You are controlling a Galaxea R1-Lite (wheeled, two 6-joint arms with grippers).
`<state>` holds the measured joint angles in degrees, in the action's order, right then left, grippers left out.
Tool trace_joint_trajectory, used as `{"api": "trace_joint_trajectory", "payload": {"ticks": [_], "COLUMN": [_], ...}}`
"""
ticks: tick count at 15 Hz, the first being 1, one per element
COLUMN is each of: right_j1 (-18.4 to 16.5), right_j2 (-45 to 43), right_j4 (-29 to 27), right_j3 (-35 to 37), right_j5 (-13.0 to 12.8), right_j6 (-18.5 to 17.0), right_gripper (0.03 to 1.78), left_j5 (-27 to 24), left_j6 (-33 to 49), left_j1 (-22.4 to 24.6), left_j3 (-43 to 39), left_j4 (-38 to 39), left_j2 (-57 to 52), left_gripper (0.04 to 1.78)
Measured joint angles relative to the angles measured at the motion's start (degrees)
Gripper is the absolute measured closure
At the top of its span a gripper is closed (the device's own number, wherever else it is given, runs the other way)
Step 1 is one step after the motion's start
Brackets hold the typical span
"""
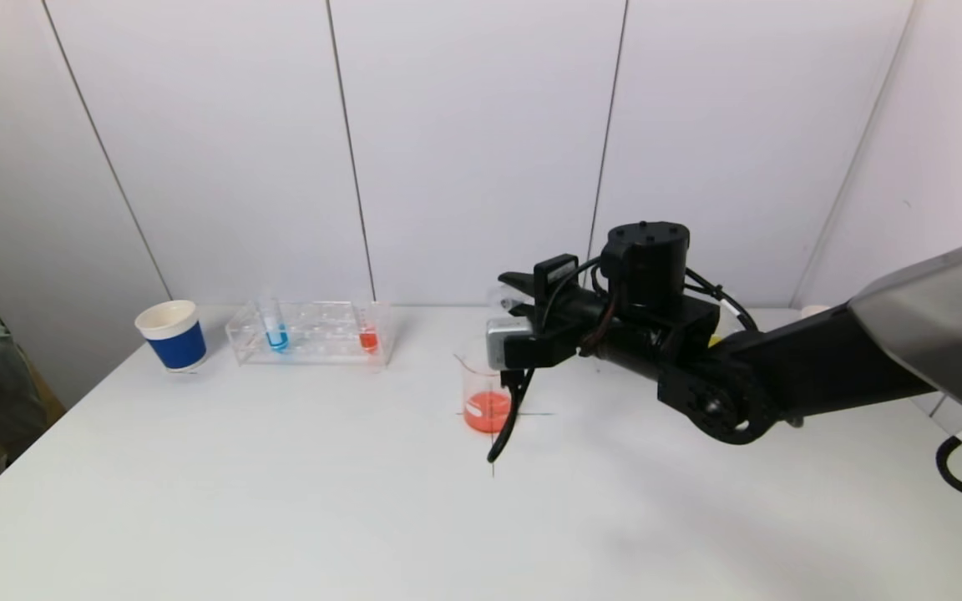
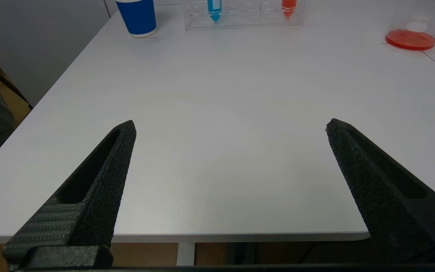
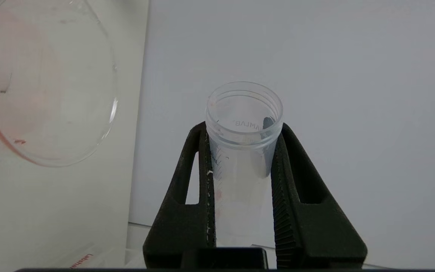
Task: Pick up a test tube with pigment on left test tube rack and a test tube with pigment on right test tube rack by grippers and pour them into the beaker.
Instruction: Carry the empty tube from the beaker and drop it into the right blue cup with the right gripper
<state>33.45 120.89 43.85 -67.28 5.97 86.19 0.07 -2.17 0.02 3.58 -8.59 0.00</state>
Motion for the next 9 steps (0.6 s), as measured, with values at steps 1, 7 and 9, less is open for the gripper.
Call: {"api": "trace_joint_trajectory", "payload": {"ticks": [1,7,9], "right_j1": [0.4,1.0,1.0], "right_j2": [-0.7,-4.4,-5.8], "right_j4": [0.1,0.0,-0.6], "right_j3": [-0.1,-0.1,-0.1], "right_j5": [-0.9,-6.6,-10.0], "right_j6": [-3.4,-21.3,-28.6], "right_gripper": [1.33,1.33,1.33], "left_j5": [0.0,0.0,0.0], "left_j6": [0.0,0.0,0.0], "left_j1": [0.0,0.0,0.0], "left_j3": [0.0,0.0,0.0], "left_j4": [0.0,0.0,0.0], "left_j2": [0.0,0.0,0.0], "left_gripper": [0.06,0.06,0.06]}}
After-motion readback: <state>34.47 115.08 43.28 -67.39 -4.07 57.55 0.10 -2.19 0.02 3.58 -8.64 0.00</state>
